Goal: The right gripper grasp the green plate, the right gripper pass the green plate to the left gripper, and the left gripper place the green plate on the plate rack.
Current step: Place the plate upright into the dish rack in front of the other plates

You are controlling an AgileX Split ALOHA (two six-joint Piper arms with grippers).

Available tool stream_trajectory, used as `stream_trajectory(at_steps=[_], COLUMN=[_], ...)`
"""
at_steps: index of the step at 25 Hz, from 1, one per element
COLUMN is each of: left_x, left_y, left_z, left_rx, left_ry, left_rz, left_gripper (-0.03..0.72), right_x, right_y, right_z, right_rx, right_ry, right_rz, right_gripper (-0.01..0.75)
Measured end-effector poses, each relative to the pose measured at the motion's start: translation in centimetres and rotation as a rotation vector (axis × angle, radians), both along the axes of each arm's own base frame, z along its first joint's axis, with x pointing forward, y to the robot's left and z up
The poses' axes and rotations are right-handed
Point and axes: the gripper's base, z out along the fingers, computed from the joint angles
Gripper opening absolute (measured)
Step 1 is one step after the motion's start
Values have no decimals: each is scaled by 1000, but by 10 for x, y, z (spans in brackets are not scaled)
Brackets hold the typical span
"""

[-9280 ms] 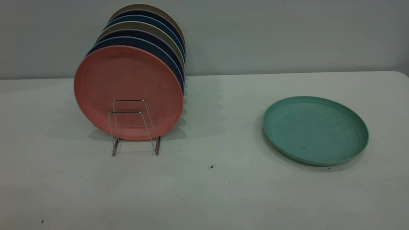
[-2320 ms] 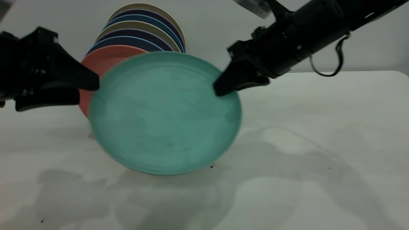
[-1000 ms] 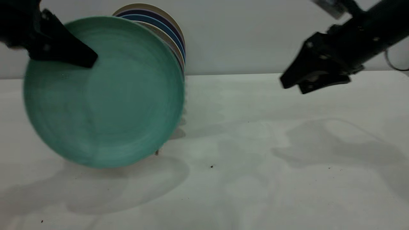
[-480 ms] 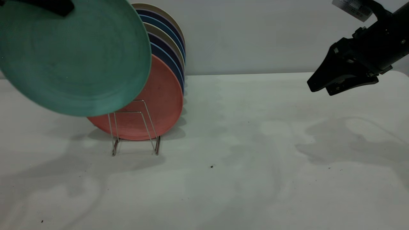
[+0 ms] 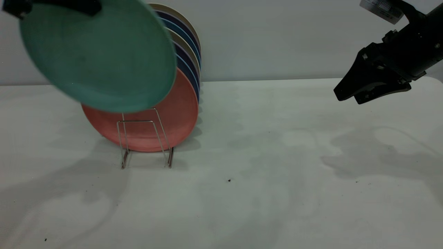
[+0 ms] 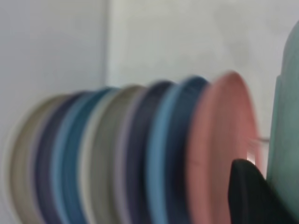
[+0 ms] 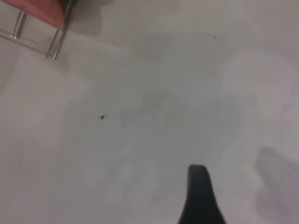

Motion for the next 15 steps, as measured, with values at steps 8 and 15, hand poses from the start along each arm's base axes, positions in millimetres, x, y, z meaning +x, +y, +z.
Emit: stream_trajectory(at_steps=[8, 15], left_x=[4, 10], left_y=[-1, 0], left_z=[4, -5], left_rx=[-30, -26], left_ry=[-60, -49], left_rz=[18, 36], left_gripper=[122, 122], right_x=[0, 0], right_y=[0, 0], right_z=[0, 0], right_rx=[0, -1], right_ry=[1, 0], right_rz=[0, 1], right_gripper=[554, 554])
